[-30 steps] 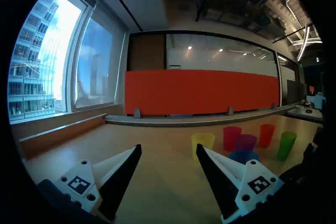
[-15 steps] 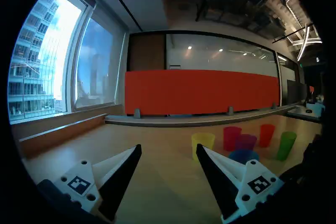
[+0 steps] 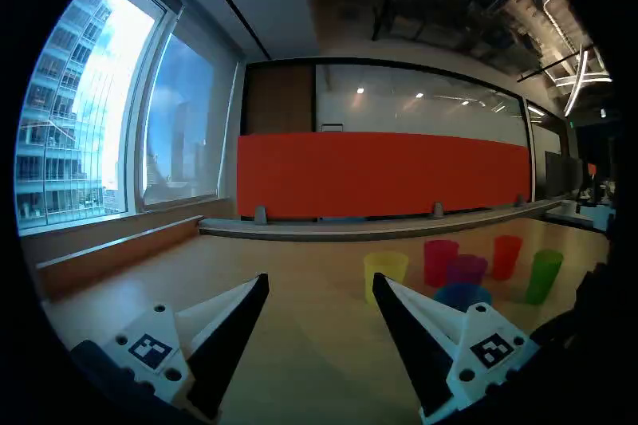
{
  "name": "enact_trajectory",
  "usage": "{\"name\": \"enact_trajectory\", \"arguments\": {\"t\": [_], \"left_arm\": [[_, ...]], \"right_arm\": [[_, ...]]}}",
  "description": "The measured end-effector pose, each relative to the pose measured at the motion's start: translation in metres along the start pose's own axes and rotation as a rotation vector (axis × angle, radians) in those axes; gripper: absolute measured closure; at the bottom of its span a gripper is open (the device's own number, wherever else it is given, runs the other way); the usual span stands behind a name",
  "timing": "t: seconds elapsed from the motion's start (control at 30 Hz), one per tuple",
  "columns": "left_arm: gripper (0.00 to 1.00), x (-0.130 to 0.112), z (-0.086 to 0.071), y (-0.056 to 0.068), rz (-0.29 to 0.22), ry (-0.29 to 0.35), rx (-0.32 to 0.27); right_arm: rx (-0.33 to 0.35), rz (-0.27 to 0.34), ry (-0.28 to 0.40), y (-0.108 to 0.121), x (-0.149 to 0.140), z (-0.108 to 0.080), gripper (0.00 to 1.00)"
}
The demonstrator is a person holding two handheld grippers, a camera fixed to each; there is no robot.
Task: Pour water
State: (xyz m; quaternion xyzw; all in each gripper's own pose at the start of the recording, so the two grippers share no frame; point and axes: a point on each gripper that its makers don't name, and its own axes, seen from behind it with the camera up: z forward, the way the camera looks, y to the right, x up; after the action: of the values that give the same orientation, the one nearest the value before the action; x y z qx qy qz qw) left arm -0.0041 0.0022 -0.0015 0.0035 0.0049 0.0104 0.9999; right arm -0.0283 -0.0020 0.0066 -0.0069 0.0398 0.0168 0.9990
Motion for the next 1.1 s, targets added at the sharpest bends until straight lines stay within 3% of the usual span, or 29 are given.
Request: {"name": "enact_trajectory", "arguments": {"t": [1.1], "left_arm": [[0.03, -0.001, 0.0, 0.0, 0.0, 0.0, 0.0]], "right_arm": [[-0.003, -0.019, -0.036, -0.002, -0.014, 0.003, 0.01]]}}
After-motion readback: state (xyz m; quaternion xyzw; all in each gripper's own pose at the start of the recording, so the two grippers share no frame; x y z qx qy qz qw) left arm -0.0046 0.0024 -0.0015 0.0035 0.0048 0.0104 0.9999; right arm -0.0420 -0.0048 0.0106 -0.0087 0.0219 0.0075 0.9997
